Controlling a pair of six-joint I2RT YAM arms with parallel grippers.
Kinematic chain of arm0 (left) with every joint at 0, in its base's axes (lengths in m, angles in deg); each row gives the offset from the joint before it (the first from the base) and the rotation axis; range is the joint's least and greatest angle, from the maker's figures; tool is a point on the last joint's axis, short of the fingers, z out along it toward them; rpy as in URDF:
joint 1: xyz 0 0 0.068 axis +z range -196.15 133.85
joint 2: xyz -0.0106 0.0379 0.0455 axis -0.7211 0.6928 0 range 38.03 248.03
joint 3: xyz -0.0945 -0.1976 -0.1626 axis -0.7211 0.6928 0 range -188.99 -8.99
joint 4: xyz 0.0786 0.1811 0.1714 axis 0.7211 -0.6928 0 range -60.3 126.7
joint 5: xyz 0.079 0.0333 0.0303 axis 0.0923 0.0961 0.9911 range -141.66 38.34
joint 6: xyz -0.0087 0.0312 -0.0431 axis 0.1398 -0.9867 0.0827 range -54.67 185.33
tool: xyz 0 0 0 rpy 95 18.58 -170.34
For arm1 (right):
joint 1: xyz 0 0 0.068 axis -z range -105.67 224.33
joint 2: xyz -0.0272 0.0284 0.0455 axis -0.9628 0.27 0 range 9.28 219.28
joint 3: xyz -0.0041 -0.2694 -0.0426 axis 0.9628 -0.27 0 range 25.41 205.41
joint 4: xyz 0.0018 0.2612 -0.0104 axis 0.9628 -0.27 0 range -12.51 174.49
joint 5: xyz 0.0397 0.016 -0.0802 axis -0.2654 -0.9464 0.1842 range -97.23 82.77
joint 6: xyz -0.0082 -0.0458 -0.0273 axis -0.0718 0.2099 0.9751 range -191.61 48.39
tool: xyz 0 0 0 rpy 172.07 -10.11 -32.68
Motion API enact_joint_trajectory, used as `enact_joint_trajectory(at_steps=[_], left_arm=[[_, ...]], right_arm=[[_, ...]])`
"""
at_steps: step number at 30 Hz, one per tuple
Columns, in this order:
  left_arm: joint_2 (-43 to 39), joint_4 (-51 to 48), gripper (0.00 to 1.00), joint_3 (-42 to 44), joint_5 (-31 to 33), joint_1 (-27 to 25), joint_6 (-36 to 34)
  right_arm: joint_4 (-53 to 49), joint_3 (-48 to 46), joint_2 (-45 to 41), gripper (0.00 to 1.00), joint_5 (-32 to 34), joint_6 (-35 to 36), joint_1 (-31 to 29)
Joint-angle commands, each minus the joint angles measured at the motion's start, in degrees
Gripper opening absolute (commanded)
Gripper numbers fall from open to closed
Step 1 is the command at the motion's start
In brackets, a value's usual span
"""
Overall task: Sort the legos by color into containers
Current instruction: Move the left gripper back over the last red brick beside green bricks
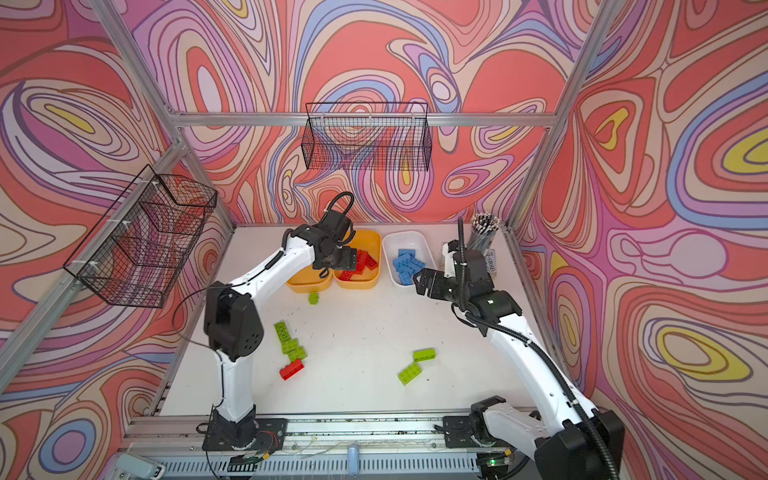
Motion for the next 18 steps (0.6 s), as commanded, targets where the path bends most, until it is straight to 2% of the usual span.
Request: enact_joint_trajectory(at_steps=[1,5,8,12,18], left_arm=[[-12.6,3.2,0.89,13.2,5.2,-0.6,8.3],[-28.1,2.2,0.89,31.1,7.1,-1.1,17.4],[-37.8,-1.9,0.90,40.4,8.3,-1.4,24.2],[-47.5,-8.5,0.91,49.0,9.3,-1.8,32.2],[-54.6,-10.3,0.92,57.7,6.0,-3.7,40.3]], right_arm=[[2.2,0.0,-1.4,0.98,-2.2,1.3,-0.2],[4.7,-1.7,-1.5,0.98,-5.7,1.0,-0.3],[5.4,-2.6,-1.8,0.98,-6.7,1.2,-0.3],[6.2,-3.9,-2.3,0.98,-7.5,1.4,-0.3],[6.2,-5.1,-2.9,0.98,-7.7,1.5,-0.3]])
